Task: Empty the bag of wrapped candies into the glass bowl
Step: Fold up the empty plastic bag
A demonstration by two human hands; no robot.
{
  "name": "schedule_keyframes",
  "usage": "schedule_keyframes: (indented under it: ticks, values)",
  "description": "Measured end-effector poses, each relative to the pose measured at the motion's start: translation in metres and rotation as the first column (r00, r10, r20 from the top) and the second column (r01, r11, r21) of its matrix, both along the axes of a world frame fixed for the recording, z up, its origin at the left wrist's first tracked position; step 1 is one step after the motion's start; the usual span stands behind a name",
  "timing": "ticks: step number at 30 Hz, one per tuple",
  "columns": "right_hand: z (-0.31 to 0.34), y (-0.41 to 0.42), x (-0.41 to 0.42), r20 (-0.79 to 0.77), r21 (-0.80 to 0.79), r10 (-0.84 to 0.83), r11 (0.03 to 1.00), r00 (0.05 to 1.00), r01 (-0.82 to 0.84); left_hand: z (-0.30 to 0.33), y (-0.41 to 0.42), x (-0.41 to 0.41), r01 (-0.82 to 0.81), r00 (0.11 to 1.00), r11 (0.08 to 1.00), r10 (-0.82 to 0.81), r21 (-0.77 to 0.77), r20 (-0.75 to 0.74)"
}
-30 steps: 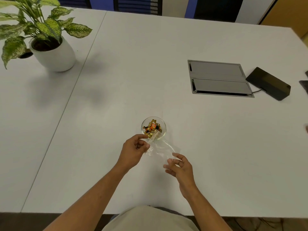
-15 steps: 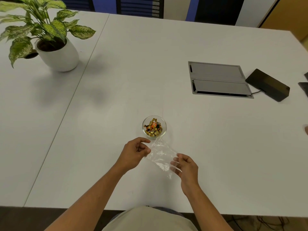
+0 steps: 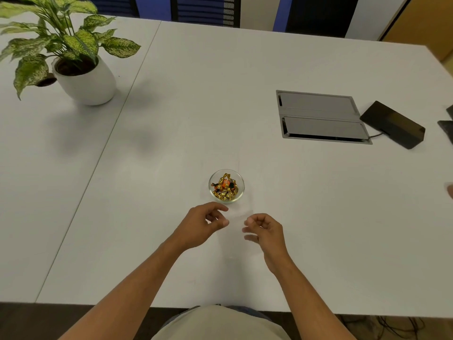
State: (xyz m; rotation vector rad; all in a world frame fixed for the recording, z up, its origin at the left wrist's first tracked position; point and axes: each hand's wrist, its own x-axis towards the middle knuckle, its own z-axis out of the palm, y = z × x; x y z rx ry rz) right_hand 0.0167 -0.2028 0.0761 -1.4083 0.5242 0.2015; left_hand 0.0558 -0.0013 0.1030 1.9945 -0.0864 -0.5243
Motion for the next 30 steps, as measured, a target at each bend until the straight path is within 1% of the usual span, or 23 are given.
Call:
schedule_keyframes:
  ticks: [2, 5, 7, 9, 15, 19, 21, 24, 30]
  values:
    - [0.001, 0.001, 0.000, -0.031, 0.109, -0.055, 0.992, 0.998, 0.058, -0.003, -0.002, -0.006, -0.138, 0.990, 0.987, 0.136, -0.079, -0.027]
    - [0.001, 0.003, 0.000, -0.079, 0.230, -0.088, 0.968, 0.993, 0.104, -0.010, -0.007, -0.020, -0.275, 0.955, 0.933, 0.237, -0.232, -0.178]
    - [-0.001, 0.005, 0.000, -0.108, 0.267, -0.111, 0.954, 0.988, 0.136, -0.012, -0.009, -0.025, -0.398, 0.909, 0.867, 0.327, -0.301, -0.259]
    - [-0.003, 0.005, -0.001, -0.126, 0.262, -0.113, 0.954, 0.986, 0.143, -0.014, -0.011, -0.027, -0.475, 0.872, 0.823, 0.393, -0.312, -0.293]
    - [-0.003, 0.003, 0.000, -0.150, 0.240, -0.084, 0.963, 0.985, 0.119, -0.009, -0.011, -0.022, -0.504, 0.855, 0.794, 0.404, -0.339, -0.325]
    - [-0.001, 0.006, 0.000, -0.137, 0.240, -0.108, 0.961, 0.985, 0.139, -0.008, -0.015, -0.022, -0.511, 0.856, 0.796, 0.434, -0.324, -0.282]
    - [0.000, 0.006, 0.000, -0.132, 0.253, -0.115, 0.956, 0.985, 0.146, -0.008, -0.018, -0.022, -0.511, 0.857, 0.795, 0.443, -0.327, -0.263]
    - [0.002, 0.006, 0.000, -0.123, 0.292, -0.117, 0.945, 0.986, 0.148, -0.007, -0.019, -0.022, -0.525, 0.850, 0.772, 0.450, -0.357, -0.275]
    - [0.006, 0.009, 0.003, -0.066, 0.168, -0.122, 0.977, 0.990, 0.132, -0.007, -0.017, -0.023, -0.544, 0.837, 0.749, 0.456, -0.378, -0.302]
